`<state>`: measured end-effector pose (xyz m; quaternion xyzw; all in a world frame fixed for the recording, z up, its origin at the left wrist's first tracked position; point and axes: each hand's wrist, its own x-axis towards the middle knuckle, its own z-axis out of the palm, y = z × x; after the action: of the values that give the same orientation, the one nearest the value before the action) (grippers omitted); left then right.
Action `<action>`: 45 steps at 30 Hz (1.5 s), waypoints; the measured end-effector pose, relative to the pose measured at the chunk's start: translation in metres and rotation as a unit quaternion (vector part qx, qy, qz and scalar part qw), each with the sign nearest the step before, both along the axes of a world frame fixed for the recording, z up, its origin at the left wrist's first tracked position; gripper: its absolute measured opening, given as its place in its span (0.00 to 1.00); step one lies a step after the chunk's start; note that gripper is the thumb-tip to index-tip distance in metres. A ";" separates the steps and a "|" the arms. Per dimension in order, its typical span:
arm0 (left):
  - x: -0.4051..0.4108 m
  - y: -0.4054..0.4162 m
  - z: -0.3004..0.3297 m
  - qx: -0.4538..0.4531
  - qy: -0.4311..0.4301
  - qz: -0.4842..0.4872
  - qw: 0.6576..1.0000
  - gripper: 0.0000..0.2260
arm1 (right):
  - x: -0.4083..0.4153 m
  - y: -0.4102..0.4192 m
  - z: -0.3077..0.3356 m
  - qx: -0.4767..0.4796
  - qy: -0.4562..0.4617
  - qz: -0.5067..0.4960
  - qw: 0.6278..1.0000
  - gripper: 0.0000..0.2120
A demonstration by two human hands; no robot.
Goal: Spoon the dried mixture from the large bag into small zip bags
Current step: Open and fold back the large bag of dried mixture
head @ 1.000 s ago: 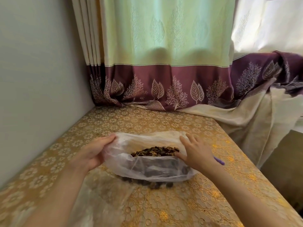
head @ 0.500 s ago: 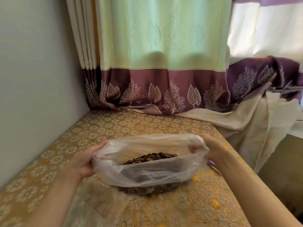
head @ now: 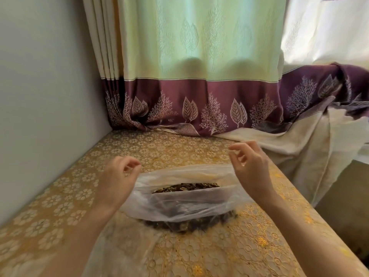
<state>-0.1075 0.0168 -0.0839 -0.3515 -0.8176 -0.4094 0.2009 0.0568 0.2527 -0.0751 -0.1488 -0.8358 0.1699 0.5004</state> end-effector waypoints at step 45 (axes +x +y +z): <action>-0.073 0.033 -0.044 0.177 -0.684 -0.078 0.703 0.16 | -0.042 0.069 -0.041 -0.696 -0.079 0.156 0.696 0.02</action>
<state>-0.1804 0.0503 -0.1282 0.0046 -0.6124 -0.6889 -0.3877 0.0145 0.3218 -0.1164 -0.3347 -0.5267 0.7664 0.1523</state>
